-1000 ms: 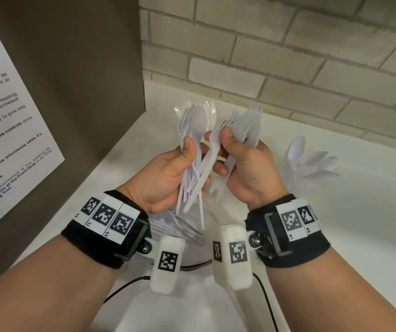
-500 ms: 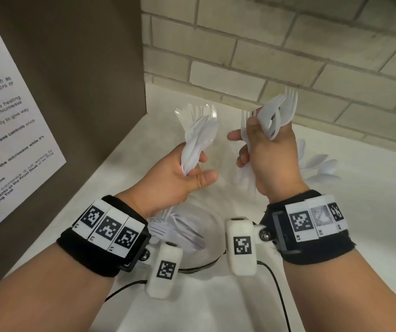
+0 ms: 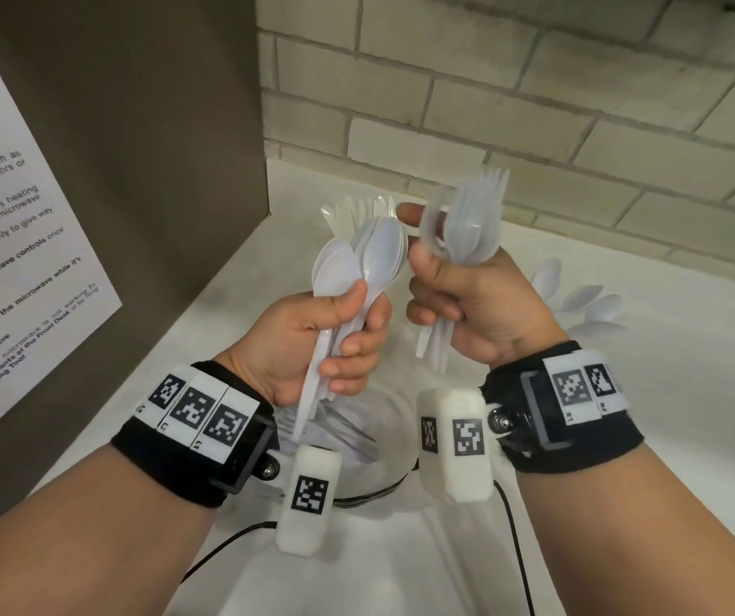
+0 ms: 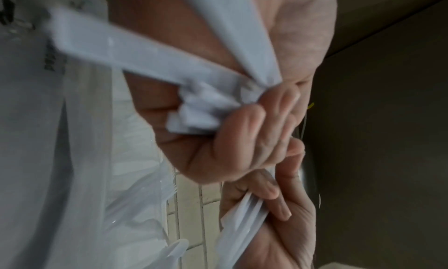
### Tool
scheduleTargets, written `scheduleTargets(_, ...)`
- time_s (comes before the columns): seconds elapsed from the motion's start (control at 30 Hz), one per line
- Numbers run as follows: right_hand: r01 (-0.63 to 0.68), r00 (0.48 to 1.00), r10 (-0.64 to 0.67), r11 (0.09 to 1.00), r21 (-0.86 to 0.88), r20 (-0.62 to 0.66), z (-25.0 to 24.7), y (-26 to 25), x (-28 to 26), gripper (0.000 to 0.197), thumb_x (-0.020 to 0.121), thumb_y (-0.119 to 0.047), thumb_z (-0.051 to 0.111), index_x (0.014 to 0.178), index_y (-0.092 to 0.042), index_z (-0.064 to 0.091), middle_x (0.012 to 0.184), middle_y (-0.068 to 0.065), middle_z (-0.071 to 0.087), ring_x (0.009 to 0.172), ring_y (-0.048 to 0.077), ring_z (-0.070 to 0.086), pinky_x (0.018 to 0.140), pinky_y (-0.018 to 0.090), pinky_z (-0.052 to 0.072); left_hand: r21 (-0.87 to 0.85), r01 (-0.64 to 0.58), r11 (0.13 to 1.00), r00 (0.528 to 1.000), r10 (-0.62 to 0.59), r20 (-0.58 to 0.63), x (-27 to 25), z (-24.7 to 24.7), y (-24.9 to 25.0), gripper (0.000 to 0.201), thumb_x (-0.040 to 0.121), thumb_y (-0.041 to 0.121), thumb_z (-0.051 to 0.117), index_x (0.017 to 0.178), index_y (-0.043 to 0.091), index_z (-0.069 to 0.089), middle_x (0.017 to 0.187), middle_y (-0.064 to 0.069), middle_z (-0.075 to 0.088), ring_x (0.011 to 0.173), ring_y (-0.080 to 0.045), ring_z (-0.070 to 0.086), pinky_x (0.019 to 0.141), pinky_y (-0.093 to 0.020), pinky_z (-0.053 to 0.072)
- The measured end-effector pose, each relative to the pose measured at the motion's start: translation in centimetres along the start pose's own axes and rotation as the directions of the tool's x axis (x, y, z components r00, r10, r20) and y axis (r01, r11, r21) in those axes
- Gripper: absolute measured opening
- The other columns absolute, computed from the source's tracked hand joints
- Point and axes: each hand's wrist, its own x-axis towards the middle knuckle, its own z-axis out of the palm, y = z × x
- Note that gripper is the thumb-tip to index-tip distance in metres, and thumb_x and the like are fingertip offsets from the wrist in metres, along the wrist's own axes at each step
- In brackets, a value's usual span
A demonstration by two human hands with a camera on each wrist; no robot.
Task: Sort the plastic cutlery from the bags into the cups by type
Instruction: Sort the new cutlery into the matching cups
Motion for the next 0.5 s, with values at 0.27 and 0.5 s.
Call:
scheduleTargets(0.27, 0.042, 0.998, -0.034, 0.991, -0.125, 0.06, 0.7, 0.1, 0.4, 0.04, 0.078, -0.012, 0.064, 0.117, -0.004, 0.057, 0.087, -0.001, 0.072, 0.036, 0.006, 0.032, 0.048, 0.025, 0.039, 0.212, -0.08, 0.974, 0.98, 0.116, -0.162, 0.1, 1.0, -0.3, 0.021, 0.087, 0.029, 0.065, 0.071, 0.016, 0.06, 0.061, -0.001, 0.042, 0.034, -0.006, 0.036, 0.039, -0.018, 0.032)
scheduleTargets(0.5, 0.095, 0.992, -0.11, 0.97, -0.223, -0.057, 0.4, 0.2, 0.3, 0.022, 0.08, -0.001, 0.065, 0.102, 0.002, 0.064, 0.066, 0.013, 0.056, 0.043, 0.006, 0.048, 0.04, 0.019, 0.03, 0.216, -0.114, 0.97, 0.968, 0.158, -0.196, 0.3, 1.2, -0.1, 0.034, 0.088, 0.039, 0.05, 0.096, 0.013, 0.07, 0.064, -0.001, 0.051, 0.043, -0.015, 0.047, 0.046, -0.025, 0.043)
